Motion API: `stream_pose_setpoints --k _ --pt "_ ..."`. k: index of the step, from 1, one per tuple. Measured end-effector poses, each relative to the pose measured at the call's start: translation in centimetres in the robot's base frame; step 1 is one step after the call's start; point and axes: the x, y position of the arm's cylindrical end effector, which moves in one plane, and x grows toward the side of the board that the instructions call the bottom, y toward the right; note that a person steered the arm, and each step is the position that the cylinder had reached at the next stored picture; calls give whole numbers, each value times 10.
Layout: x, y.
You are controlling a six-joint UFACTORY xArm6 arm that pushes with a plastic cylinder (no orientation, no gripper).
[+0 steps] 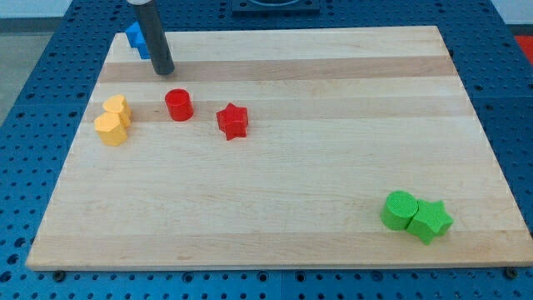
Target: Drag the red circle towards bottom of the board
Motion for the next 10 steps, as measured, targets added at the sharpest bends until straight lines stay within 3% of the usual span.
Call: stream_pose_setpoints --k 5,8,10 --pt "112 38" --pt "124 126" --pt "154 99"
